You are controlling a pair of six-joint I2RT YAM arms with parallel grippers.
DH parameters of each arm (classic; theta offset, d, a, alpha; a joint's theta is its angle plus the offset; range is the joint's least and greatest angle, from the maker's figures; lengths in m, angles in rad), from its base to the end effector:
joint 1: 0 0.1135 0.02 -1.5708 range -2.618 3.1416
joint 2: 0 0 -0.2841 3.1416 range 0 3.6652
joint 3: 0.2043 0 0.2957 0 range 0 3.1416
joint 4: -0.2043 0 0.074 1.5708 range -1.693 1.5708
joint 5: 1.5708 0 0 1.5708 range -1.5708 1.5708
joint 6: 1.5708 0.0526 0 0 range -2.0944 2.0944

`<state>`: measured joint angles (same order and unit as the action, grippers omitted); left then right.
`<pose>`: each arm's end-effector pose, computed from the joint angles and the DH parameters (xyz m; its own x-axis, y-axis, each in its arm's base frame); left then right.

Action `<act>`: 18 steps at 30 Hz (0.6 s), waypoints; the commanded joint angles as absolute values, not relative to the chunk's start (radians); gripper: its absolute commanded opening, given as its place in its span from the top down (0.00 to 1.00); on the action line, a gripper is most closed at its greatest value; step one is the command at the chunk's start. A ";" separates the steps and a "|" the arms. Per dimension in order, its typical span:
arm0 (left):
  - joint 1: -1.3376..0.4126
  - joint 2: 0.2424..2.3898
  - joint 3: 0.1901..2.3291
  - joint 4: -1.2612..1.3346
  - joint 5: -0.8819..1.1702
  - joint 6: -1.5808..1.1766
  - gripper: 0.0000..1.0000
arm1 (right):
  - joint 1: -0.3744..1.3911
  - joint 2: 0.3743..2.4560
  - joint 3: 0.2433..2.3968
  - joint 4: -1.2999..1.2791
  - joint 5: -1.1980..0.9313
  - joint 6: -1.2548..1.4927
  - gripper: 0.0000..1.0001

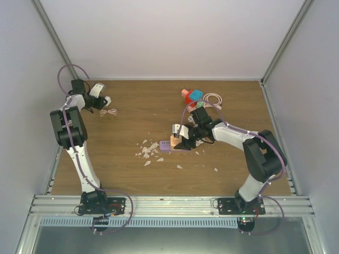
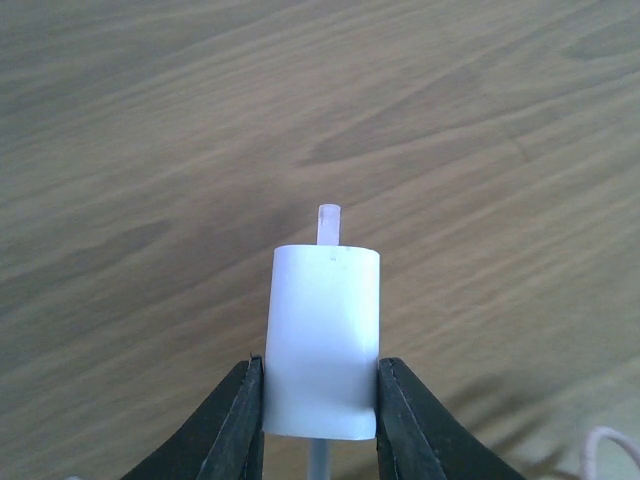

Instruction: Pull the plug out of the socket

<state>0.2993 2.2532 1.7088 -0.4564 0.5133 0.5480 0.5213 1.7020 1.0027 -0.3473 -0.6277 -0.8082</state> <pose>0.5261 0.1353 0.1345 -0.6886 0.2625 -0.6760 0.4160 0.9065 -0.0717 0.3104 0.2139 0.1538 -0.0429 -0.6995 -0.7134 -0.9973 0.0720 -0.0107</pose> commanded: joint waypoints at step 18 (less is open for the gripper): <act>0.278 2.099 1.711 -0.483 0.537 0.636 0.05 | 0.496 1.730 0.999 -0.424 -0.514 -0.781 0.52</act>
<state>0.2958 2.2406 1.7584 -0.4911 0.5022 0.5701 0.5209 1.7027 1.0061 -0.3511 -0.6254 -0.7948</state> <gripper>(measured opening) 0.925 0.627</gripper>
